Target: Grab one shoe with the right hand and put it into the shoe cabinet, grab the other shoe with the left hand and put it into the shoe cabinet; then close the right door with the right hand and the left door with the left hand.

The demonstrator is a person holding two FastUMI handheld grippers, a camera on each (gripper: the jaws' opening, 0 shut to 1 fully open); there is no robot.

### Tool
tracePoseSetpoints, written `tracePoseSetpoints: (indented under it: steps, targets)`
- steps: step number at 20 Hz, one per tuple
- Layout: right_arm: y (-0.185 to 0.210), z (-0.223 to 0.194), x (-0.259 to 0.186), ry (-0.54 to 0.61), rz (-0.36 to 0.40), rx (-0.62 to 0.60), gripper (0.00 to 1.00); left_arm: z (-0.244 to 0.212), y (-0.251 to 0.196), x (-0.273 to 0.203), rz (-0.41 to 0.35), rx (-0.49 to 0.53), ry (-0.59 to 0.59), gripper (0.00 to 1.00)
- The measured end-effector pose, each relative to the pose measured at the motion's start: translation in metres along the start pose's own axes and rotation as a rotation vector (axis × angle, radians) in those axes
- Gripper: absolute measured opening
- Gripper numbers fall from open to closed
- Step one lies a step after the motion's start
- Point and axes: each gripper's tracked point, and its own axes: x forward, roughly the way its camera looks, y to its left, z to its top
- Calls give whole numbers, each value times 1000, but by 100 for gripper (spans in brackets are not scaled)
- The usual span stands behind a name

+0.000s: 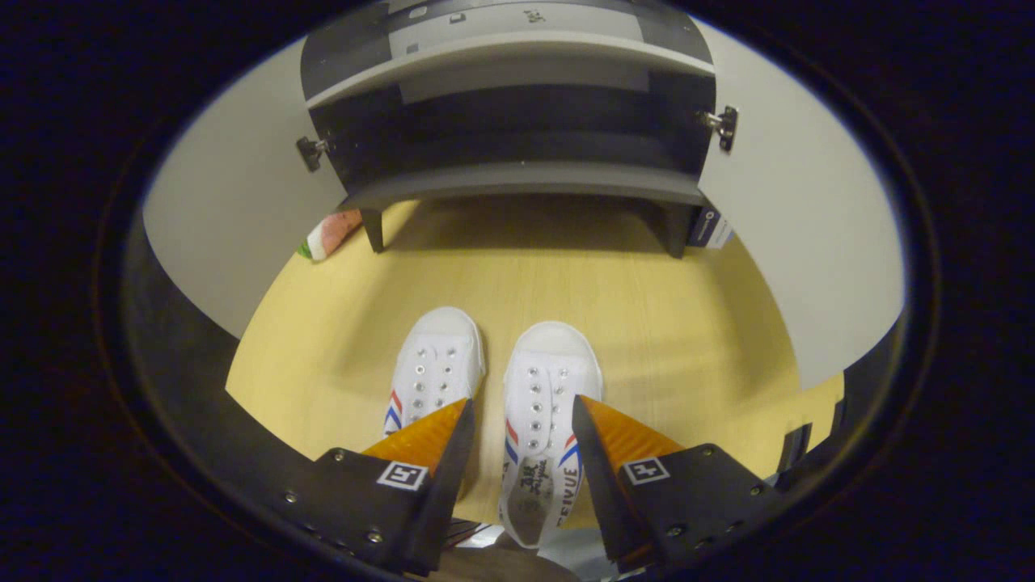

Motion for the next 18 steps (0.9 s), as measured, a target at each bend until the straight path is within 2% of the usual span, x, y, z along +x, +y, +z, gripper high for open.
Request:
tracePoseSetpoints:
  steps: [6,12,13,14,16,17,18]
  targets:
    - [8,-33,22,94,25,-13,73,-1,-1,1,-1,8,0,95]
    - [11,-41,30,101,19,-100,72,0,-1,1,0,1,-4,95]
    - [11,-41,30,100,18,-108,66,0,-1,0,-1,0,-5,95]
    - [11,-42,30,101,16,-110,72,0,-1,0,-1,1,-5,95]
    - [8,-43,36,98,7,-110,72,0,-1,1,0,1,-6,94]
    - [0,-45,32,120,-24,-93,66,0,-1,1,1,2,-5,94]
    - [4,-48,32,132,-6,-68,29,0,0,1,1,0,-6,94]
